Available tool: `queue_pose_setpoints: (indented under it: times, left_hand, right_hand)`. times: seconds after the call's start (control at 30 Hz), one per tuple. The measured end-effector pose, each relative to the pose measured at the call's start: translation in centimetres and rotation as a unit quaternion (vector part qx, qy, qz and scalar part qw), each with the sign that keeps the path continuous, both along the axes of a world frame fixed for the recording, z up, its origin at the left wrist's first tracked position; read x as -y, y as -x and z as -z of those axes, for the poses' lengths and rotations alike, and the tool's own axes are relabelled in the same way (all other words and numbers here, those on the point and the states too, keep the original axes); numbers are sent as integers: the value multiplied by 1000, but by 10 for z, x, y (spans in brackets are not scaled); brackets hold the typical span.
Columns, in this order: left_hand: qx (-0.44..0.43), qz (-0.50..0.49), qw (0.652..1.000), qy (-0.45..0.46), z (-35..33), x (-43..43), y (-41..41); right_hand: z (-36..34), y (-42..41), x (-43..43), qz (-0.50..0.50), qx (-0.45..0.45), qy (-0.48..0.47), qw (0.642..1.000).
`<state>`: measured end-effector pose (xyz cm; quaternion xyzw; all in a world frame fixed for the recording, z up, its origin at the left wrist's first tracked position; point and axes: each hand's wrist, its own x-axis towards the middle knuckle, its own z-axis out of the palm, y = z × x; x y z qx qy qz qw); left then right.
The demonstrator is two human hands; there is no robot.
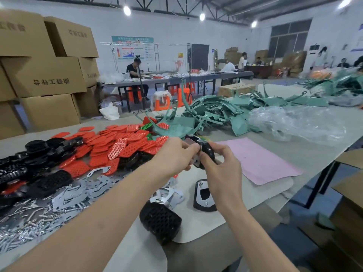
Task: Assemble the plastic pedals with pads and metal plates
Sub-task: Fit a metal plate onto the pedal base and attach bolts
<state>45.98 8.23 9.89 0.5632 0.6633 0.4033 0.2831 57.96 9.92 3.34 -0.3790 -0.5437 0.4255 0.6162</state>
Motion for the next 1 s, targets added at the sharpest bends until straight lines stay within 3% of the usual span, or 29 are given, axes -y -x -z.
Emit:
queue_pose_setpoints:
  times: [0.13, 0.27, 0.33, 0.4, 0.6, 0.77, 0.87, 0.93, 1.0]
  left_hand:
    - [-195, 5, 973, -120, 6, -1, -2]
    - [-365, 50, 909, -195, 10, -7, 2]
    - [-409, 76, 885, -208, 12, -12, 6]
    - [-402, 91, 885, -216, 17, -15, 10]
    - [-300, 34, 940, -157, 43, -14, 27]
    - [-87, -89, 992, 6, 50, 1, 53]
    - [111, -140, 980, 83, 43, 22, 81]
    - [269, -137, 950, 77, 34, 42, 109]
    - [310, -160, 936, 46, 28, 63, 139]
  right_hand:
    - [-4, -2, -5, 3, -1, 9, 1000]
    - [-6, -7, -13, -13, -12, 46, 999]
    - [-5, -8, -16, -14, -9, 71, 997]
    - [-2, -7, -17, -12, -9, 98, 995]
    - [7, 1, -24, 8, -101, 214, 972]
    - [11, 24, -17, -20, -201, 279, 939]
    - [10, 55, -4, -74, -217, 279, 932]
    - [7, 88, 10, -135, -195, 278, 931]
    - [4, 125, 25, -184, -189, 280, 923]
